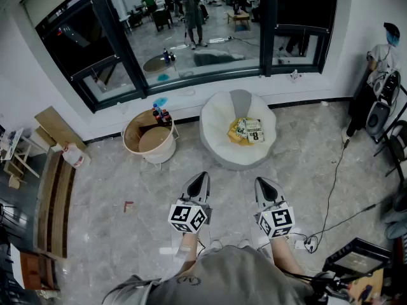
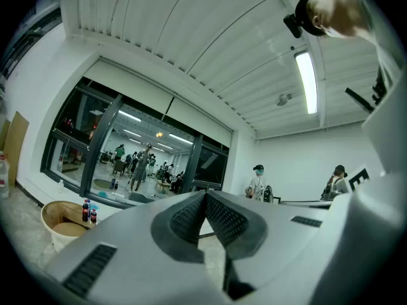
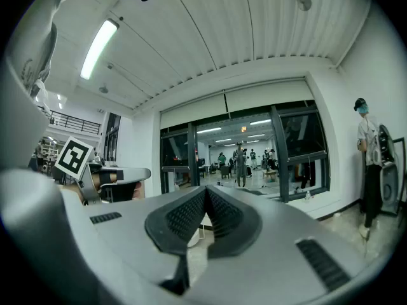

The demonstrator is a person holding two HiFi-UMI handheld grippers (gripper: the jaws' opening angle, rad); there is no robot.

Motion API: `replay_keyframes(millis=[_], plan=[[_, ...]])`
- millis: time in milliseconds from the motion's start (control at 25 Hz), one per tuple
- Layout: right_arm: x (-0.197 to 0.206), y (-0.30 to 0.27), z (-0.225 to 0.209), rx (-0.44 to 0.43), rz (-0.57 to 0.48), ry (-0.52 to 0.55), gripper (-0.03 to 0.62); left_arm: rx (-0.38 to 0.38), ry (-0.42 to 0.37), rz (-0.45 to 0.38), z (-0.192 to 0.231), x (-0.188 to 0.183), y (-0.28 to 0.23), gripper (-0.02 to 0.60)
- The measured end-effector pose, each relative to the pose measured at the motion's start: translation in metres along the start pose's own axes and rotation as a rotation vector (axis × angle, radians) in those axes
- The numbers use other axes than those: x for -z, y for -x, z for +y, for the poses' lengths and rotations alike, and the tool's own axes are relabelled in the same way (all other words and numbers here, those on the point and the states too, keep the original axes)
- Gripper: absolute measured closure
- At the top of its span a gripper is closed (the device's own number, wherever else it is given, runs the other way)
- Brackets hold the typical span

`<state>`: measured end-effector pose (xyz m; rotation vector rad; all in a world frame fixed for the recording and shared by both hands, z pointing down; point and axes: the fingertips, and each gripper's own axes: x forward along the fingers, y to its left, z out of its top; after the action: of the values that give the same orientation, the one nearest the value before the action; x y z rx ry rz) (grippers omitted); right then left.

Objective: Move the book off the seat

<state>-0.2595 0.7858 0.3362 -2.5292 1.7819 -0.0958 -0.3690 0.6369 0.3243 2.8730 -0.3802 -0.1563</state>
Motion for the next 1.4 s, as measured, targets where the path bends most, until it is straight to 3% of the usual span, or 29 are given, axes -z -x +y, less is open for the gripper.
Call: replay_keyframes(millis=[320, 520, 760, 960, 1160, 1400], plan=[[0.015, 0.012, -0.008, -0.016, -0.001, 0.058, 0.579, -0.007, -0.016, -0.001, -0.012, 0.023, 0.011, 0.571], [0.031, 0.027, -0.027, -0.005, -0.022, -0.006, 0.579, 0.006, -0.017, 0.045, -0.034, 0.052, 0.014, 0.571], [0.023, 0.014, -0.067, 0.012, 0.004, 0.015, 0.579, -0.012, -0.041, 0.056, -0.047, 0.039, -0.021, 0.571], [0.020, 0.009, -0.060, 0.035, -0.019, -0.029, 0.579, 0.001, -0.055, 0.049, -0.034, 0.035, -0.026, 0.571], [0.009, -0.021, -0.112, 0.080, -0.018, 0.012, 0.579, 0.054, -0.053, 0.064, -0.039, 0.041, -0.093, 0.571], [0.005, -0.076, -0.129, 0.096, 0.012, 0.027, 0.579, 0.090, 0.000, 0.058, 0.000, 0.037, -0.146, 0.571]])
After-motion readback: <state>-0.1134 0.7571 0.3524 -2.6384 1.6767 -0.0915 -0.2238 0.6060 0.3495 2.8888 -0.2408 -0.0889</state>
